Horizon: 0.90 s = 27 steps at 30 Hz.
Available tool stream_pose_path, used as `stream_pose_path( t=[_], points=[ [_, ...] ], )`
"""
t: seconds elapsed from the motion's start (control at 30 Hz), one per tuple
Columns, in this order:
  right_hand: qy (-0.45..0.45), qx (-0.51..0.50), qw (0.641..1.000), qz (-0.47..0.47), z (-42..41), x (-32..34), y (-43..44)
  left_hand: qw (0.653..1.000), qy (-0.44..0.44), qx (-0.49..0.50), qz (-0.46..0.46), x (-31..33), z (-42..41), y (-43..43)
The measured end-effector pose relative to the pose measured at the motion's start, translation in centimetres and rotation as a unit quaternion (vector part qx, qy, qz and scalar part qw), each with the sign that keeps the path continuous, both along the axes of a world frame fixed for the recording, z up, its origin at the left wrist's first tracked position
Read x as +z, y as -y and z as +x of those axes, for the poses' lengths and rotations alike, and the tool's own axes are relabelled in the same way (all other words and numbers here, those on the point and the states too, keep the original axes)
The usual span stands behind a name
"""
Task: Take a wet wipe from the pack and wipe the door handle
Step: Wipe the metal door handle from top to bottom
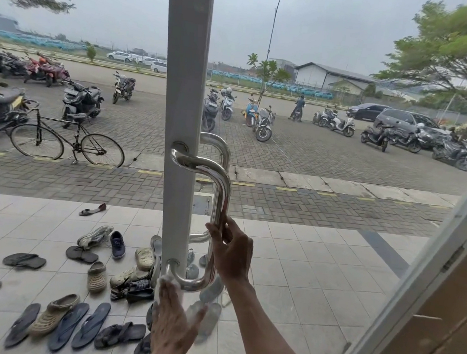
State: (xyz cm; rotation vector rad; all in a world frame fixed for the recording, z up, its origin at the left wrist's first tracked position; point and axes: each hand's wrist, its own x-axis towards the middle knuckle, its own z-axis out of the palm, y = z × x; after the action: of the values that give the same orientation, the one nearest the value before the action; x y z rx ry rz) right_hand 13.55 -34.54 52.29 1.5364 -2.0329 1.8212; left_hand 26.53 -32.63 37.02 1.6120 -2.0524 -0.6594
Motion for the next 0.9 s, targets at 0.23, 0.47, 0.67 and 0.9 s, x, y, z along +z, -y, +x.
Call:
stream_pose_path(
  t=[0.23,0.47,0.67,0.9],
  points=[
    [-0.004,0.002,1.0,-0.01,-0.1,0.0,0.1,0.958,-0.278,0.015,0.071,2.8,-4.0,-4.0],
    [0.0,0.012,1.0,-0.01,-0.2,-0.2,0.2,0.986,-0.089,-0.089,-0.106,-1.6,-6.3,-3.8],
    [-0.005,0.011,1.0,-0.011,-0.3,-0.2,0.2,0.985,-0.01,-0.092,-0.143,-1.8,-3.1,-2.3],
    [-0.006,0.004,1.0,-0.003,-0.2,-0.3,0.2,0.983,0.133,-0.064,-0.107,1.9,2.4,6.0]
  ],
)
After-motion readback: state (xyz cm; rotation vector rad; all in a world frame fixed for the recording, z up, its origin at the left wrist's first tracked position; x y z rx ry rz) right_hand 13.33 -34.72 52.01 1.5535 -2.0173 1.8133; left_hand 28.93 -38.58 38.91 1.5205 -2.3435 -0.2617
